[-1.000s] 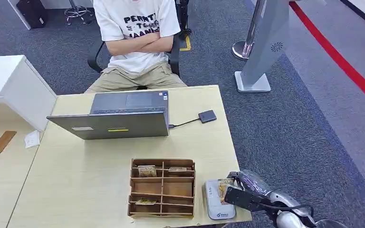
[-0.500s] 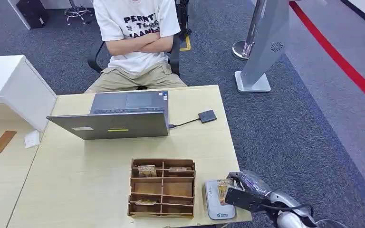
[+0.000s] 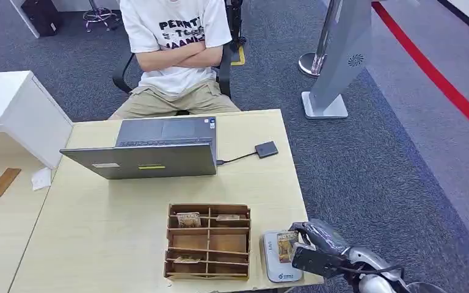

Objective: Pass the card to the sensor for recognition and then transmit it.

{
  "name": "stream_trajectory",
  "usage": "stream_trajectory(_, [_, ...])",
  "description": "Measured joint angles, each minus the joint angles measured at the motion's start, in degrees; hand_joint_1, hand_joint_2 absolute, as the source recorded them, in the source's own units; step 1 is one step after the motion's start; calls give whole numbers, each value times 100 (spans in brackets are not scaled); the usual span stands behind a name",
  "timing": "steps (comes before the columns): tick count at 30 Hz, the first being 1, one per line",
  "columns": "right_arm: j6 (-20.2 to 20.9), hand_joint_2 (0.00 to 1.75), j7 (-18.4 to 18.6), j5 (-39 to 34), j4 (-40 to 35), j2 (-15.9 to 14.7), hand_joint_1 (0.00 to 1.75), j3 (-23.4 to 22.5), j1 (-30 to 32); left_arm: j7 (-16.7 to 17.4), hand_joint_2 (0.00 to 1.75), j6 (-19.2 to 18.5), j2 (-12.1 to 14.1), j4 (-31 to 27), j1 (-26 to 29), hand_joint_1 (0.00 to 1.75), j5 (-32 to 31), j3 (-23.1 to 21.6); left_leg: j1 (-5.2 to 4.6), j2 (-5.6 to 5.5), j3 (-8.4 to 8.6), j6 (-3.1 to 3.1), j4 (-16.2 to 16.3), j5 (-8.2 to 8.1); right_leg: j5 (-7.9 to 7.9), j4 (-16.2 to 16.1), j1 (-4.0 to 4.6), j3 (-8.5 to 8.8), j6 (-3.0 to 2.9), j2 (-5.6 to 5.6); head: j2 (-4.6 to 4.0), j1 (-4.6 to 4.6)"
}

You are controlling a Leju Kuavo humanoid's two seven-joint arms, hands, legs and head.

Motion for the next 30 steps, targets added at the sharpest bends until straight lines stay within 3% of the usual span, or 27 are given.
stream_trajectory(15, [197,175,-52,-116,125,7,175,468,-327,-2,0,-2,-2,0,-2,0,-81,0,0,0,0,0,0,0,0,0,0,0,0,0,0,-2])
stream_trajectory(30, [33,175,190,-214,673,98,175,595,-474,-2,0,-2,-26,0,-3,0,-127,0,0,0,3,0,0,0,0,0,0,3,0,0,0,0])
